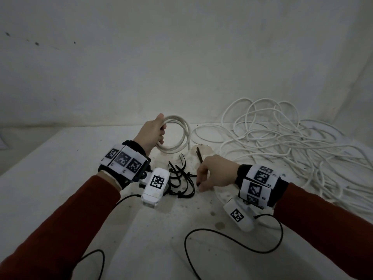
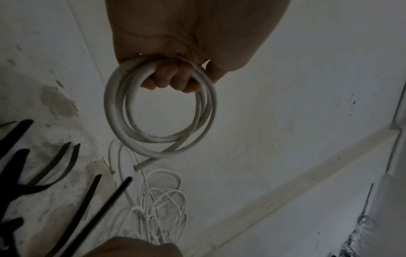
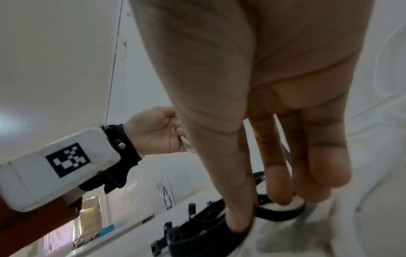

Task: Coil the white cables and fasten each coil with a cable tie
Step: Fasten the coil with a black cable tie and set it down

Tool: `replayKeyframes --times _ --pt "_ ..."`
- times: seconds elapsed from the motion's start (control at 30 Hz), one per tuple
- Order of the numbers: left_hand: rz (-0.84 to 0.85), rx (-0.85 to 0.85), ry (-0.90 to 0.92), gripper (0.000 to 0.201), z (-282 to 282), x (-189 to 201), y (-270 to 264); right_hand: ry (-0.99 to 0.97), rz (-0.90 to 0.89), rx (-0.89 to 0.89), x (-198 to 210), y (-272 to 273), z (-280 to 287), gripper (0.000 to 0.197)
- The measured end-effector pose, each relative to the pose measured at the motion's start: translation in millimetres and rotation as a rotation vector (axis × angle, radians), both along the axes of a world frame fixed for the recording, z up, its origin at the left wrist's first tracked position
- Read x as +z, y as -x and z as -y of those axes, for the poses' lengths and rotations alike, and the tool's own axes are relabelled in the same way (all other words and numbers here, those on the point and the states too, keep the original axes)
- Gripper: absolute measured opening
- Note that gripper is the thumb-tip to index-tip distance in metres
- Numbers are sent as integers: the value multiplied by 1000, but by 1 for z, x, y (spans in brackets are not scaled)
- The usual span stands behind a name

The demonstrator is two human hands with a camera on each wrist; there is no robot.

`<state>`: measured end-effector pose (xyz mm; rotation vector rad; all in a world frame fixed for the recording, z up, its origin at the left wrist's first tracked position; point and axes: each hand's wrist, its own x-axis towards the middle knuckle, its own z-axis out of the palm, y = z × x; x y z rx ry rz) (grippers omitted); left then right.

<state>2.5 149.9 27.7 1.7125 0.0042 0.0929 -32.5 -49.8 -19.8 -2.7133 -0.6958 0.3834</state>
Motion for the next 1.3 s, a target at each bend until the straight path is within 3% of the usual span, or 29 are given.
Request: replayKeyframes --times 0.13,0.27,0.37,0.47,0.57,0.7,0.9,1.13,1.3 --pt "-5 -4 17 40 -2 4 2 -190 146 -81 17 4 12 11" --pt "33 1 -2 39 -2 4 1 -646 153 -172 48 19 33 4" --pt "34 4 0 39 2 3 -1 -940 132 -132 71 38 43 7" --pt "48 -5 -8 39 11 3 0 -1081 93 -52 84 53 44 9" --pt "69 -32 0 40 24 6 4 -1086 57 -9 85 55 35 9" --pt "116 -68 21 40 40 14 11 -1057 95 -80 77 42 23 10" --pt "152 -149 12 43 48 18 22 -1066 310 -101 71 29 23 16" --pt "193 -229 -199 43 50 18 35 -937 629 -153 70 22 27 20" --pt "306 -316 -404 39 50 14 45 -968 537 -239 74 17 32 17"
